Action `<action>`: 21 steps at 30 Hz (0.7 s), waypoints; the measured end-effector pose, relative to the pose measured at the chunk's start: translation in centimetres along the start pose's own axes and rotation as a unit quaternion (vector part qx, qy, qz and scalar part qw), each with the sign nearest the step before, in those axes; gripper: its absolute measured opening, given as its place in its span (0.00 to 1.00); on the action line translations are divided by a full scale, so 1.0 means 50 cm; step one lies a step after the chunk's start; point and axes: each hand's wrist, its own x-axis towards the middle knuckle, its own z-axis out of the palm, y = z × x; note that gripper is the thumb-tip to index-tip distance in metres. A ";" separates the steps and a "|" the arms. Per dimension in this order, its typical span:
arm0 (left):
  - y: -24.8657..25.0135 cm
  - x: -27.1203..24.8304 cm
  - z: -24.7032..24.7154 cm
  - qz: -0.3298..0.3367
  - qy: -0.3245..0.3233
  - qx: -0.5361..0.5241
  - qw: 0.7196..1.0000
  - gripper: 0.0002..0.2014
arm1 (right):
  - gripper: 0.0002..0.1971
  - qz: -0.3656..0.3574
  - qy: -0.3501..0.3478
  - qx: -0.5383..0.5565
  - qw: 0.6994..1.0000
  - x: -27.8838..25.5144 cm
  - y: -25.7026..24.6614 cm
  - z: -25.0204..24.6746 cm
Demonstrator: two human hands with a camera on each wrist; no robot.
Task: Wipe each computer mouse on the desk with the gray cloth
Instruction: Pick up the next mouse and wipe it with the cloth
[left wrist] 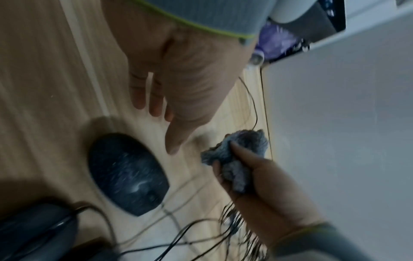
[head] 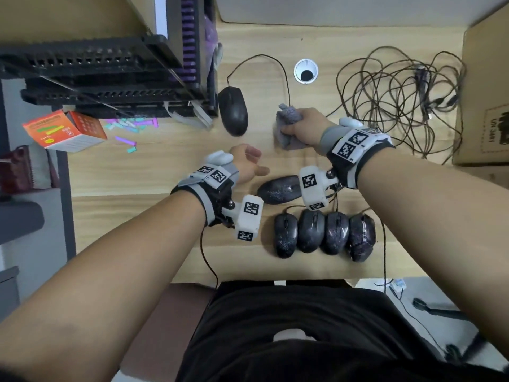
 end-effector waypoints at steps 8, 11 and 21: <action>-0.016 -0.016 0.124 0.069 -0.045 0.370 0.925 0.47 | 0.04 0.043 0.068 -0.003 0.997 -0.080 0.123 -0.042; -0.021 -0.023 0.130 0.102 -0.011 0.379 0.920 0.36 | 0.07 0.044 0.081 0.034 0.995 -0.105 0.152 -0.040; 0.046 -0.183 0.047 0.088 0.068 0.205 0.972 0.33 | 0.13 -0.025 0.092 0.210 0.973 -0.214 0.096 -0.069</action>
